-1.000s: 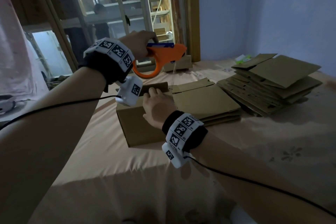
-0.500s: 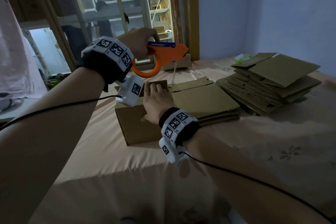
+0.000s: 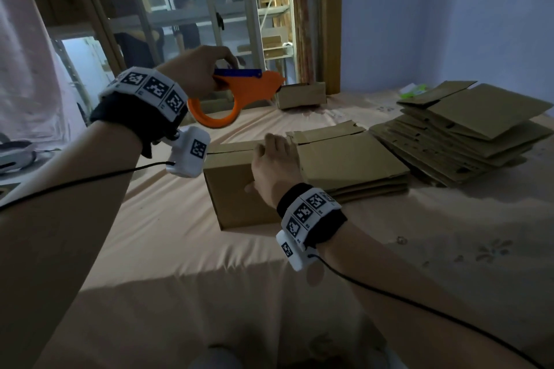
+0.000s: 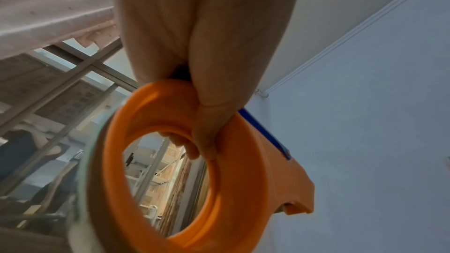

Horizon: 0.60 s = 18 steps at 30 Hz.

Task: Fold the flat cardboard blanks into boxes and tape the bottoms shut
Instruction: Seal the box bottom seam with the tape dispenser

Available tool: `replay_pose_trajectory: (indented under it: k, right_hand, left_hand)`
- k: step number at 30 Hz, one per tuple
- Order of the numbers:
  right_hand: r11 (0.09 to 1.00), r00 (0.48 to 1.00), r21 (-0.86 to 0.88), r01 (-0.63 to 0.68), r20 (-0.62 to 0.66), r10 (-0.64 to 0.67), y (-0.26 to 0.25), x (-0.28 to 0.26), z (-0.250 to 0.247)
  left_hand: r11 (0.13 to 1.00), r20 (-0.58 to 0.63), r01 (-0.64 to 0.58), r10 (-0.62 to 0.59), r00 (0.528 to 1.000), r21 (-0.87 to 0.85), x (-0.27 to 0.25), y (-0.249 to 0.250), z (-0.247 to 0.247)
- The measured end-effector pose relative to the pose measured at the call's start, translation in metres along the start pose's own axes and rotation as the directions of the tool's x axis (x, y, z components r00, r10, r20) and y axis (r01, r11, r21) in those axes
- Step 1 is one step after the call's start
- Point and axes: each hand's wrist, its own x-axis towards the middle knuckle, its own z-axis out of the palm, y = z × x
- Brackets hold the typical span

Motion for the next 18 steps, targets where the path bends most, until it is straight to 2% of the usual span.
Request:
replay_pose_trajectory:
  k: [3,5,10,14,18]
  right_hand:
    - [1.0,0.994,0.002,-0.03,-0.104,0.03,0.002,-0.003,0.006]
    - [0.999,0.991,0.005,-0.053,-0.124,0.053,0.004,-0.005,0.003]
    - [0.997,0.993,0.025,-0.071,-0.094,0.073,0.006,-0.006,0.003]
    - [0.999,1.0,-0.045,-0.009,-0.013,0.008,0.007,0.0,0.004]
    - [0.999,0.999,-0.002,0.042,0.017,-0.042,0.012,-0.003,0.01]
  left_hand:
    - [1.0,-0.022,-0.01,0.01,1.0,-0.001,-0.01,-0.012,0.006]
    - [1.0,-0.015,-0.009,0.009,1.0,-0.013,-0.016,-0.019,0.01]
    - [1.0,0.011,0.007,-0.007,1.0,-0.022,-0.026,-0.047,0.025]
    - [0.998,0.003,-0.024,0.024,1.0,-0.063,-0.035,-0.061,0.04]
    - [0.99,-0.021,-0.092,0.091,0.996,-0.102,-0.043,-0.069,0.056]
